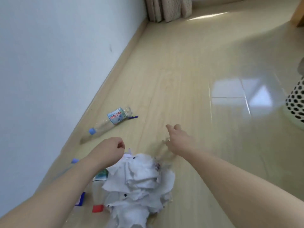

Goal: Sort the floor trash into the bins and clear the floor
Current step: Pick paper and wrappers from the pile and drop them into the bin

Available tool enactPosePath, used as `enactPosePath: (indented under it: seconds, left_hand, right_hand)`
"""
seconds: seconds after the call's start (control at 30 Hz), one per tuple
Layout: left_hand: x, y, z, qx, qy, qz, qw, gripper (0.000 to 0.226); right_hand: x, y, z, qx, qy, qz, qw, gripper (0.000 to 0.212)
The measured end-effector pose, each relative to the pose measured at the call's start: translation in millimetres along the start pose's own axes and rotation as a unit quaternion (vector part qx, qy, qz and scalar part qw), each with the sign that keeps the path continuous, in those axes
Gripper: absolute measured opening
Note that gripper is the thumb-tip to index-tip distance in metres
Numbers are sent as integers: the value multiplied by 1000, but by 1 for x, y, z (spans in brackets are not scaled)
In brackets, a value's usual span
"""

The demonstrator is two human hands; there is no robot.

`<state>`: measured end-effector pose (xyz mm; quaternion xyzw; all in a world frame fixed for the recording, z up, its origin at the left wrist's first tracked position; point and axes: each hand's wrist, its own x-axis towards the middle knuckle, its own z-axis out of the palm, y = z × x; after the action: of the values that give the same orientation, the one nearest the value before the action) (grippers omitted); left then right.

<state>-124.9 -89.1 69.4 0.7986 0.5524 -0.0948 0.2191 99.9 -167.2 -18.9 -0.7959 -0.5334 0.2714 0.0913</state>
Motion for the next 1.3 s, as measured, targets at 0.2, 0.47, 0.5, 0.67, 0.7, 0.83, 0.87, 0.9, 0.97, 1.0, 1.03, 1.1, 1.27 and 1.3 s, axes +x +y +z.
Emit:
enactPosePath:
  seconds: [0.2, 0.47, 0.5, 0.67, 0.7, 0.83, 0.87, 0.9, 0.97, 1.0, 1.03, 1.1, 1.27, 1.3]
  left_hand:
    - [20, -69, 24, -115, -6, -21, 993, 21]
    - [27, -65, 51, 84, -49, -16, 995, 13]
    - [23, -68, 52, 121, -51, -24, 991, 18]
    - [4, -81, 37, -41, 1, -58, 997, 20]
    - [1, -81, 30, -84, -1, -61, 995, 20]
    - [-20, -72, 7, -37, -9, -50, 998, 23]
    - [-27, -68, 0, -1, 3, -49, 999, 25]
    - [-34, -62, -9, 22, 18, -56, 998, 23]
    - [-51, -52, -27, 39, 35, -66, 996, 18]
    - [-58, -48, -34, 36, 30, -64, 997, 18]
    - [-67, -42, -41, 15, 14, -62, 998, 17]
    - [-81, -29, -50, -49, -30, -59, 997, 12]
    - [-102, 36, -81, -188, -70, -7, 980, 5]
    - [-107, 58, -85, -219, -79, 18, 972, 5]
  right_hand:
    - [16, -14, 69, -43, 98, -2, 994, 17]
    - [24, -19, 59, 73, 38, 44, 996, 15]
    - [20, -21, 56, 88, 38, 43, 995, 15]
    - [-10, -35, 27, 155, 18, 27, 987, 22]
    - [-17, -37, 19, 159, 15, 19, 987, 22]
    - [-54, -48, -14, 176, 21, -3, 984, 18]
    - [-65, -49, -24, 181, 27, -7, 983, 18]
    - [-76, -50, -35, 187, 31, -10, 982, 17]
    - [-98, -50, -55, 191, 37, -13, 981, 15]
    - [-109, -49, -65, 190, 37, -12, 981, 14]
    - [-120, -47, -74, 188, 36, -10, 981, 14]
    - [-141, -40, -94, 178, 30, -6, 984, 14]
    - [-177, -10, -155, 158, 29, 43, 986, 14]
    - [-183, -2, -167, 159, 30, 60, 985, 14]
